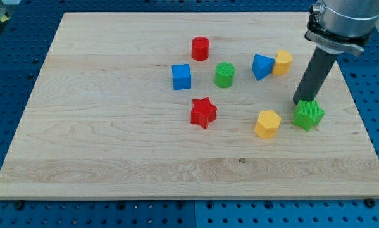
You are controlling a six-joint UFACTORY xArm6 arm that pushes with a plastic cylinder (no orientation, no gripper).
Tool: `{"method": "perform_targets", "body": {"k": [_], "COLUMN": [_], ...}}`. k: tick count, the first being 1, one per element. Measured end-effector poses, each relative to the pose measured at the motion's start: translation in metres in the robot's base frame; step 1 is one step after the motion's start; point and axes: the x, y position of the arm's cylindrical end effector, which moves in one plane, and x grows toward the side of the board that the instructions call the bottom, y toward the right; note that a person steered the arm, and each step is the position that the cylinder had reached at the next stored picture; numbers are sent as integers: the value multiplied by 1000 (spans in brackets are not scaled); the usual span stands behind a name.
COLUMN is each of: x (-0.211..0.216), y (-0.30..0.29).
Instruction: Point at yellow hexagon
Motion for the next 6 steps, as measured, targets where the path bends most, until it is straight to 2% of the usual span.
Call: {"method": "perform_targets", "body": {"k": [3,5,6], "x": [60,12,5], "y": [0,0,-19]}}
